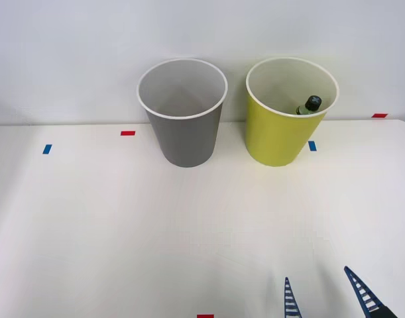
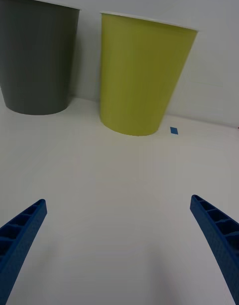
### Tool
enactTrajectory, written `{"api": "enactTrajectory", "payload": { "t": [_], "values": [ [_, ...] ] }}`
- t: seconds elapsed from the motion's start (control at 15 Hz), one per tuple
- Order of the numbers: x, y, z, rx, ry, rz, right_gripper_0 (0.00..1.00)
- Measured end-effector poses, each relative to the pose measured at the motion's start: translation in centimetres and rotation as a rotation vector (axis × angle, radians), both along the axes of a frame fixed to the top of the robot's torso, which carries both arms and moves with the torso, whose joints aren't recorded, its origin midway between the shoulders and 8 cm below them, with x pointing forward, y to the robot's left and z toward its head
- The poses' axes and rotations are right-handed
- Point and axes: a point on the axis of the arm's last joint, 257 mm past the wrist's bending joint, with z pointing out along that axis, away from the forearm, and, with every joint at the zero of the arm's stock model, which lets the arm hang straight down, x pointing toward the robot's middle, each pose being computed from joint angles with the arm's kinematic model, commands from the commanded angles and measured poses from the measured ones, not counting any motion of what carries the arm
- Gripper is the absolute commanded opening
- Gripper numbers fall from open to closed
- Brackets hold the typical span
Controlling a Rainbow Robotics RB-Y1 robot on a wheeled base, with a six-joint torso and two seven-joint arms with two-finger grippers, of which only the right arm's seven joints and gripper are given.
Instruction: Put cans in the gray bin, plastic bottles in the light green bin
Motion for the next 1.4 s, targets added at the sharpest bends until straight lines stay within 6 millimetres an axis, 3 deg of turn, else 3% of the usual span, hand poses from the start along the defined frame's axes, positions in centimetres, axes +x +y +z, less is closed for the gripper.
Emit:
{"api": "enactTrajectory", "payload": {
  "t": [1.4],
  "values": [
    [0.00,0.00,0.00,0.000,0.000,0.000,1.00]
  ]
}}
